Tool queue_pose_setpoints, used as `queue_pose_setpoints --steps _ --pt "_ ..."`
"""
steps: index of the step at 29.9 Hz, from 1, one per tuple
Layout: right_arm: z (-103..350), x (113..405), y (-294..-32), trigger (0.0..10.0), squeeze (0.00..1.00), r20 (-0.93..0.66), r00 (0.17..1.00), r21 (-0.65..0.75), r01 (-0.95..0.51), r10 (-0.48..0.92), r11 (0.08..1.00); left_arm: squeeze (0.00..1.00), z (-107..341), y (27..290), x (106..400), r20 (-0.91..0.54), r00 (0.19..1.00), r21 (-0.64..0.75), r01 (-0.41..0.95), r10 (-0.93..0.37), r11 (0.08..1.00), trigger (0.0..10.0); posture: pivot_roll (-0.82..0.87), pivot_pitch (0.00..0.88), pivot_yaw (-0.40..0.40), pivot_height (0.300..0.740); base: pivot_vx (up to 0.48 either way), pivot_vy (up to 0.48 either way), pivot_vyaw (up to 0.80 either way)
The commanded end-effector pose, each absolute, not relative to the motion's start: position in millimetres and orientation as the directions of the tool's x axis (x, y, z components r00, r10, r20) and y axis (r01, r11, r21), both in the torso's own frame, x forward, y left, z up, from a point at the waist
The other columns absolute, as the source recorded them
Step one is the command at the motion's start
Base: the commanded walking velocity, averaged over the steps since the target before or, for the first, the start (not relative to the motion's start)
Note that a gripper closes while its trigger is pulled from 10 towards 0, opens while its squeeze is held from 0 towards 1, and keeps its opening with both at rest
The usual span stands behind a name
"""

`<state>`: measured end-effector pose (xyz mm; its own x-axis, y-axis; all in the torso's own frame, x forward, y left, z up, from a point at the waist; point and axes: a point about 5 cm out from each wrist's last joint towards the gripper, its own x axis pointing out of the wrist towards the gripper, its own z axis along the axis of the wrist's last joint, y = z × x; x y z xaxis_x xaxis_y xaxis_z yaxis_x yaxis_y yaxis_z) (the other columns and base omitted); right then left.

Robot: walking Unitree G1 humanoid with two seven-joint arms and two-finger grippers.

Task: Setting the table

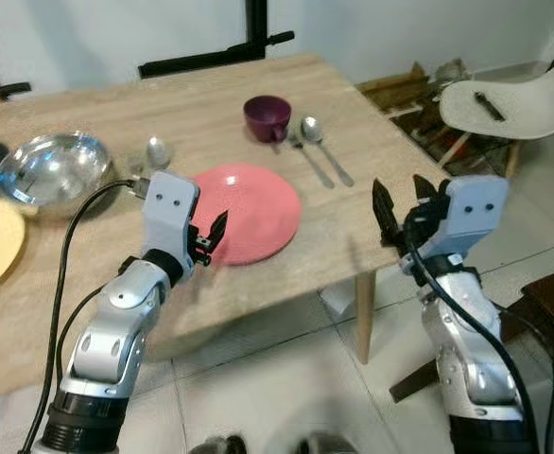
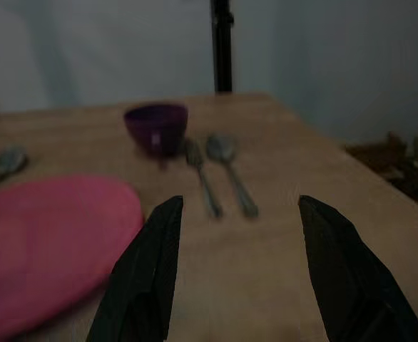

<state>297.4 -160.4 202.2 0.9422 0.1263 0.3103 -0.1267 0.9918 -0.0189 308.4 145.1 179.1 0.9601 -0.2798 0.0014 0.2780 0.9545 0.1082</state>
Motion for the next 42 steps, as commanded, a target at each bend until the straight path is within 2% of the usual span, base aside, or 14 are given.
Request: queue_pose_setpoints --steps 1,23,33,42 --pt "199.8 296.0 -163.8 10.0 0.0 0.3 0.947 -0.019 -0.115 0.115 0.993 0.0 176.2 143.6 307.8 -0.011 0.957 0.112 0.289 -0.29 0.951 10.0 -0.19 0.069 0.089 0.74 -0.326 0.0 0.0" --pt "198.2 296.1 -163.8 10.0 0.0 0.29 0.95 -0.024 -0.116 0.118 0.993 0.0 175.7 141.0 307.6 -0.013 0.954 0.108 0.3 -0.3 0.948 10.0 -0.19 0.075 0.09 0.74 -0.326 0.0 0.0" --pt "196.4 296.9 -163.8 10.0 0.0 0.276 0.954 -0.024 -0.115 0.117 0.993 0.0 172.6 137.3 307.0 -0.038 0.95 0.076 0.311 -0.309 0.947 10.0 -0.19 0.078 0.091 0.74 0.0 0.0 0.0" --pt "195.1 298.2 -165.5 10.0 0.0 0.26 0.96 -0.006 -0.108 0.106 0.994 0.0 172.7 136.4 307.6 -0.042 0.949 0.077 0.316 -0.314 0.945 10.0 -0.19 0.078 0.093 0.74 0.0 0.0 -0.76"
